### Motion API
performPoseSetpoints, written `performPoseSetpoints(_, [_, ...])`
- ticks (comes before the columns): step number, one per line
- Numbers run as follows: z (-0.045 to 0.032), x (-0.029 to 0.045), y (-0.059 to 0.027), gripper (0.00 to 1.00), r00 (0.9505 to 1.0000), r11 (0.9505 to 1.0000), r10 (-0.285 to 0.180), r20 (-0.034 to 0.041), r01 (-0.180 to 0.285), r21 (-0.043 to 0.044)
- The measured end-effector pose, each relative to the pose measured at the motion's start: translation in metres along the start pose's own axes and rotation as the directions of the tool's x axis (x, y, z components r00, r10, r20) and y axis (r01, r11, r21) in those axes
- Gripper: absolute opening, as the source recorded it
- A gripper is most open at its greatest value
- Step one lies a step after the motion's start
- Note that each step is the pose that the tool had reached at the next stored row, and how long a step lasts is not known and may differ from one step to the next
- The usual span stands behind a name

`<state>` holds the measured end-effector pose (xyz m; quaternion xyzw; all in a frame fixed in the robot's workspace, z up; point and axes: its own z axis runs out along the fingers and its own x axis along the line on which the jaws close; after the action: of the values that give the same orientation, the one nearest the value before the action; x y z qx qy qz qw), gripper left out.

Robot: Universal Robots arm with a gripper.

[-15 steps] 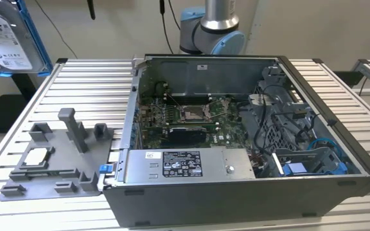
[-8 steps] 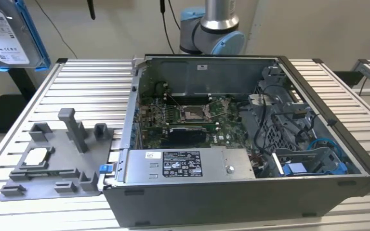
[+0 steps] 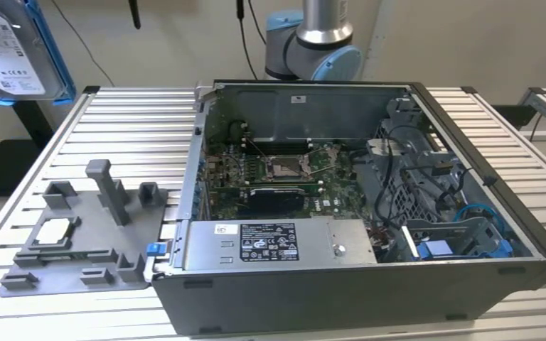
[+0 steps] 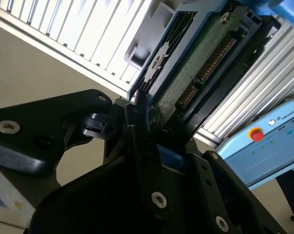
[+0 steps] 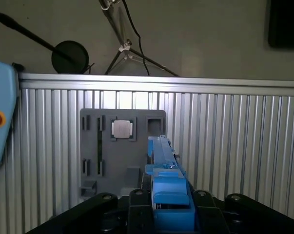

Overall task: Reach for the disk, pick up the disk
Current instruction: 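Pick up the disk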

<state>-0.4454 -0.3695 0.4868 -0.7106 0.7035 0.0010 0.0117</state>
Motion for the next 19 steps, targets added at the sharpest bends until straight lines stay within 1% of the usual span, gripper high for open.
performPoseSetpoints(5, [0.0001, 0.0001, -0.0085, 0.0, 1.0, 1.0, 0.0, 0.0, 0.0, 0.0])
performPoseSetpoints(12, [0.0004, 0.0003, -0.0235, 0.0, 1.0, 1.0, 0.0, 0.0, 0.0, -0.0001])
performPoseSetpoints(19, [0.0006, 0.0004, -0.0366, 0.0, 1.0, 1.0, 0.0, 0.0, 0.0, -0.0001])
